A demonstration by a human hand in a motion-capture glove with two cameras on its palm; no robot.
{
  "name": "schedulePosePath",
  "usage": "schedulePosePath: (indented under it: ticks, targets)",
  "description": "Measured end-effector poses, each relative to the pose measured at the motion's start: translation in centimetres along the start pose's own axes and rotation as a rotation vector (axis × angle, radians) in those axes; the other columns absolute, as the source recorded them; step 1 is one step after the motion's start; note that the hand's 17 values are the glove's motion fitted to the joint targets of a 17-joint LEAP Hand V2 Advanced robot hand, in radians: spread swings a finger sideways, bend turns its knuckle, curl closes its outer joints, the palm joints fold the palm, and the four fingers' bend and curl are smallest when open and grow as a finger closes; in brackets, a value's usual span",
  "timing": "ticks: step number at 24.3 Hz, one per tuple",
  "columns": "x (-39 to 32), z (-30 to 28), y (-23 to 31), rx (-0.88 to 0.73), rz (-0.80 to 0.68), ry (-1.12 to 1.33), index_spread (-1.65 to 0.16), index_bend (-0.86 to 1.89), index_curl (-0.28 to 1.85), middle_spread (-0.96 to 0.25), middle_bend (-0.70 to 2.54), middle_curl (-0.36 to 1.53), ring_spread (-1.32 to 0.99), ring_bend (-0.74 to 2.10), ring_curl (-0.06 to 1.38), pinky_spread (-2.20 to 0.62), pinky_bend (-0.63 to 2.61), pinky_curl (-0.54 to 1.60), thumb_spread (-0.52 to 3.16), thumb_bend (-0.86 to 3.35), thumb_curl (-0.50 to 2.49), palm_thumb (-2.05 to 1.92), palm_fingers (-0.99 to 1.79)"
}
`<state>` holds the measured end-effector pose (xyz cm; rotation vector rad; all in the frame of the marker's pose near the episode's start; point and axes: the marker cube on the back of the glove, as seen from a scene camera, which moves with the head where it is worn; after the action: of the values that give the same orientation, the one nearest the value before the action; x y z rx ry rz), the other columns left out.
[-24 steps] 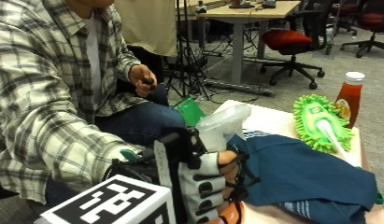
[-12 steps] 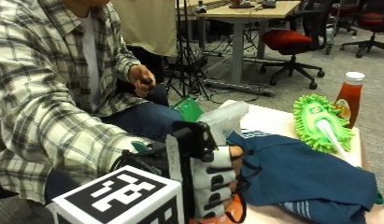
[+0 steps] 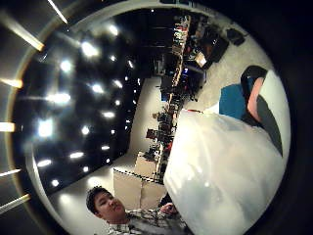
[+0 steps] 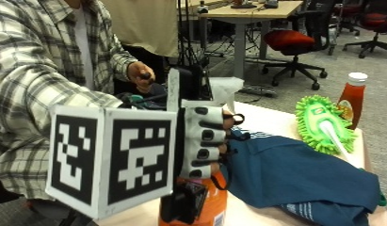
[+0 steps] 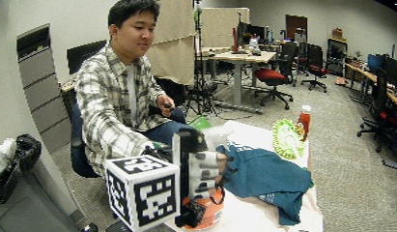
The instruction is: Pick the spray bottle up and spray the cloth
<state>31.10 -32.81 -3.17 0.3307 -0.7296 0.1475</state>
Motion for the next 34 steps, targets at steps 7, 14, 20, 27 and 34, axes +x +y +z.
schedulePosePath:
  ticks: [7,14,20,27,34]
  targets:
    - [-4.1,1.0,0.4,-0.071,-0.036,0.193,-0.28,0.44,0.56,-0.16,0.6,0.51,-0.23,0.58,0.46,-0.14,0.28,0.39,-0.04,-0.02,0.7,1.07,1.34]
    - [-6.9,3.0,1.1,-0.125,-0.033,0.344,-0.28,0.44,0.57,-0.15,0.61,0.51,-0.23,0.59,0.47,-0.14,0.29,0.4,-0.08,-0.02,0.71,1.07,1.33]
    - [-9.2,5.6,1.4,-0.208,-0.067,0.547,-0.29,0.43,0.58,-0.15,0.61,0.51,-0.23,0.59,0.47,-0.14,0.29,0.4,-0.1,-0.02,0.72,1.07,1.33]
    - [-9.9,9.3,1.8,-0.287,-0.094,0.762,-0.29,0.43,0.59,-0.15,0.62,0.51,-0.23,0.59,0.48,-0.14,0.29,0.4,-0.11,-0.02,0.72,1.07,1.33]
    - [-9.1,12.1,2.4,-0.38,-0.092,1.01,-0.29,0.43,0.6,-0.15,0.62,0.51,-0.23,0.59,0.48,-0.15,0.29,0.4,-0.12,-0.03,0.73,1.06,1.33]
